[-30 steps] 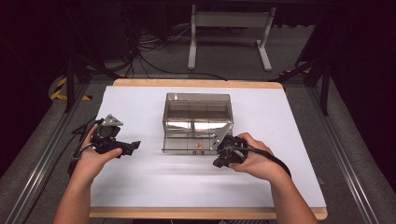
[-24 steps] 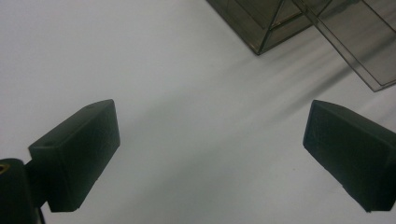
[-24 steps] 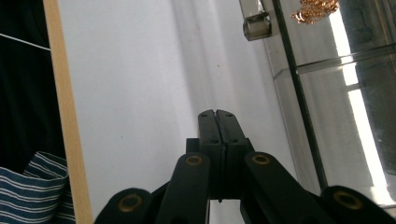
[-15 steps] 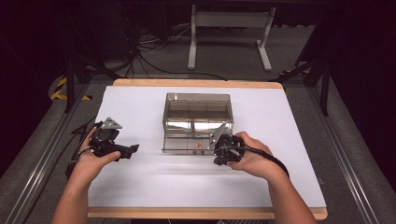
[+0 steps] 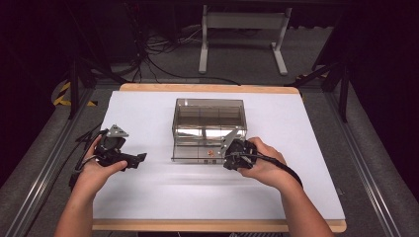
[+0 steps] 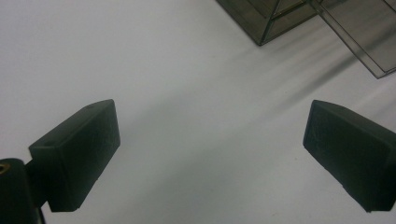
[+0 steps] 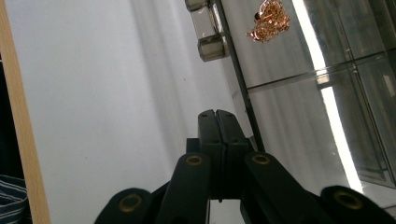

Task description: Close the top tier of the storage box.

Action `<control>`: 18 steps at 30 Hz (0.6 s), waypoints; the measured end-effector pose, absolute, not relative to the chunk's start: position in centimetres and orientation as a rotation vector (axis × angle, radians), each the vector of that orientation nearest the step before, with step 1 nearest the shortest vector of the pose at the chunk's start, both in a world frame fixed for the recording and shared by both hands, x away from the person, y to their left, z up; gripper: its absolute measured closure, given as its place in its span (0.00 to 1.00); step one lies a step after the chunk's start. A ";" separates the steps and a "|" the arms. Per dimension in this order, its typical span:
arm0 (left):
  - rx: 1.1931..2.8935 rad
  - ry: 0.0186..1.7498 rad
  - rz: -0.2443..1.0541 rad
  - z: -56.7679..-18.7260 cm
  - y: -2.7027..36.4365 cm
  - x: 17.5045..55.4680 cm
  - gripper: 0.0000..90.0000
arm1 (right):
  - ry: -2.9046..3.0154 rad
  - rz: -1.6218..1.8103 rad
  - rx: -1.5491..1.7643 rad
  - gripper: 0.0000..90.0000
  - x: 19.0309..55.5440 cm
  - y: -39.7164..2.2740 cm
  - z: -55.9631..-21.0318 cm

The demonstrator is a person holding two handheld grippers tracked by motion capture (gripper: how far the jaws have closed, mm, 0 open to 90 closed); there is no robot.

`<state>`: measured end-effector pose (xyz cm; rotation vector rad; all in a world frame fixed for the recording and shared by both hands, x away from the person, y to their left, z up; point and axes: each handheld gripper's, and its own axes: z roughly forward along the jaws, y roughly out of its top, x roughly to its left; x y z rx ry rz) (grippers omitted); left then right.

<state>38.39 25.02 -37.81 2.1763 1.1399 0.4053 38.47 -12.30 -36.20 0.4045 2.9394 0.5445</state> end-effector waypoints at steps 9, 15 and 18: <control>2.173 1.138 0.411 -37.8 25.1 38.4 0.05 | 2.913 0.599 0.365 1.00 38.5 -11.5 -36.3; 2.176 1.138 0.409 -37.8 25.1 38.4 0.05 | 2.913 0.613 0.363 1.00 38.4 -10.9 -36.5; 2.174 1.137 0.411 -37.8 25.0 38.4 0.05 | 2.916 0.612 0.371 1.00 38.4 -10.8 -36.5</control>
